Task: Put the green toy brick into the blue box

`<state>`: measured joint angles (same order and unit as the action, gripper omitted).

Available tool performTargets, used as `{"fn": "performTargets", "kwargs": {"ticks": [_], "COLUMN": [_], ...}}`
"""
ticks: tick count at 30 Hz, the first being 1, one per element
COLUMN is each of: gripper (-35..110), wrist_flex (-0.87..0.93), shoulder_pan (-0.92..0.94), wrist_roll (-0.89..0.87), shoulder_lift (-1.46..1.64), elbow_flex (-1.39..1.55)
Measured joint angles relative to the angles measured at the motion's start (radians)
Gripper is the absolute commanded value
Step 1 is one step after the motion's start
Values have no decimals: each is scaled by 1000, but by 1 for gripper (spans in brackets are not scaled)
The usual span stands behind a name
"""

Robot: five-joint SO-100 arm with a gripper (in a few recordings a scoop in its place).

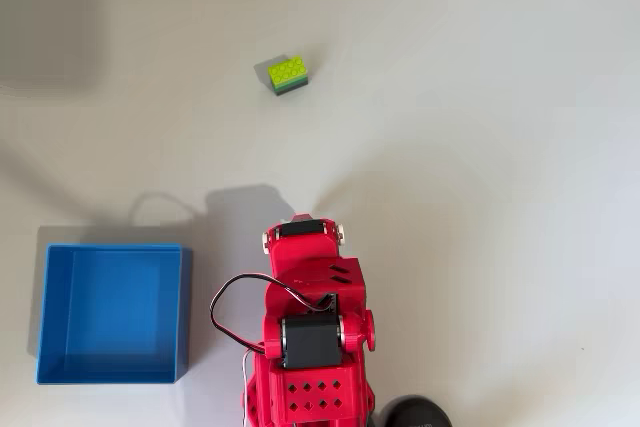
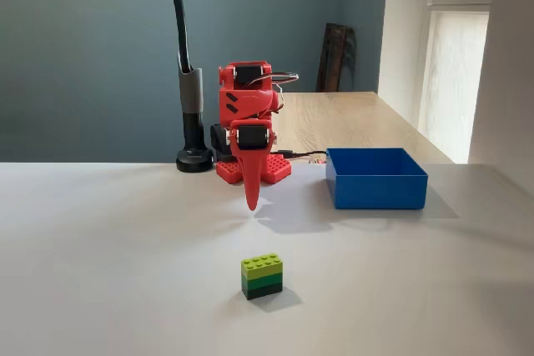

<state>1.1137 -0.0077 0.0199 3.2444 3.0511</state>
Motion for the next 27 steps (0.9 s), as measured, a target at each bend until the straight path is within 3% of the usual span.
{"fn": "performTargets", "kwargs": {"ticks": [12,20,27], "gripper": [0,0,0], "wrist_flex": [-11,-141,-169], "shoulder_pan": [17,8,6], "wrist_roll": [8,49,75], "shoulder_lift": [0,-17,-193], "elbow_flex": [0,-2,-130]}}
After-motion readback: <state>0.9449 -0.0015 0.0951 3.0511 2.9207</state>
